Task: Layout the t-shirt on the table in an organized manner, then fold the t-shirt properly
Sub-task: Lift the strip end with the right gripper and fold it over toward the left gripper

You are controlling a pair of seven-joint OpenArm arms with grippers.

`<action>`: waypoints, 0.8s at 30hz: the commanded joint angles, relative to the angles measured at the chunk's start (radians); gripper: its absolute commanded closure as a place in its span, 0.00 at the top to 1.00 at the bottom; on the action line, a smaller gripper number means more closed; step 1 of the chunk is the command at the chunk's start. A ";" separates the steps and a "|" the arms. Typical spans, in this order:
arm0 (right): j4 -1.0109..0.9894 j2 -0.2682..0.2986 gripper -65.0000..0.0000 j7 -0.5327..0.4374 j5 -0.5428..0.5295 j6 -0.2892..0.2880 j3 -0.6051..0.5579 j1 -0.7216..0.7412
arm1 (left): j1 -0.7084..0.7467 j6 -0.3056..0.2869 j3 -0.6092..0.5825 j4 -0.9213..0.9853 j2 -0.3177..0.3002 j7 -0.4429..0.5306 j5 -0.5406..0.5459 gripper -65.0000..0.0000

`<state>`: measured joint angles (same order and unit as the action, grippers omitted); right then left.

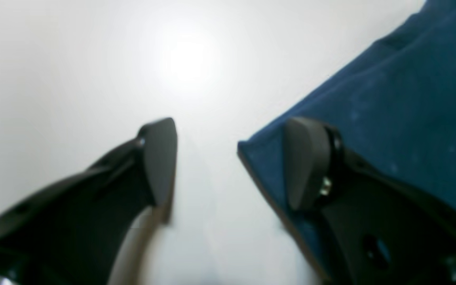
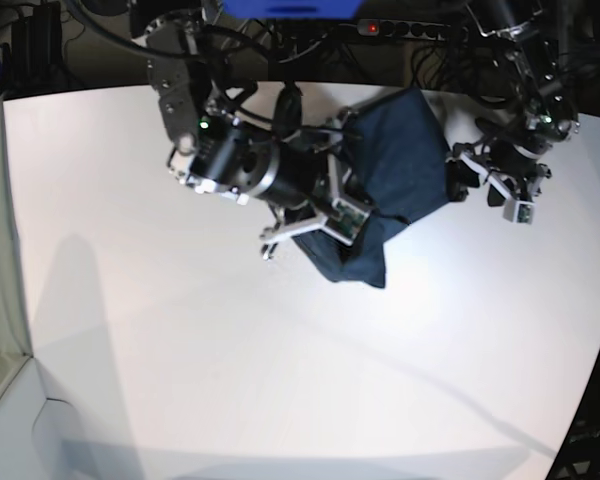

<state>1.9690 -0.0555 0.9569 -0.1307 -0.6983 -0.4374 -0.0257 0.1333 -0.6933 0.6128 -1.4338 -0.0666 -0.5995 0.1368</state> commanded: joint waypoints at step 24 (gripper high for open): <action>-0.234 -0.031 0.00 -0.134 -0.011 0.000 -0.189 0.112 | 0.022 -0.005 0.111 -0.293 0.047 -0.089 0.007 0.64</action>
<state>1.7184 -0.0746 0.8501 -0.1230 -0.6983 -0.6247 0.0757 0.1635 -0.7017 0.7162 -1.7046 -0.0078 -0.7101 0.1310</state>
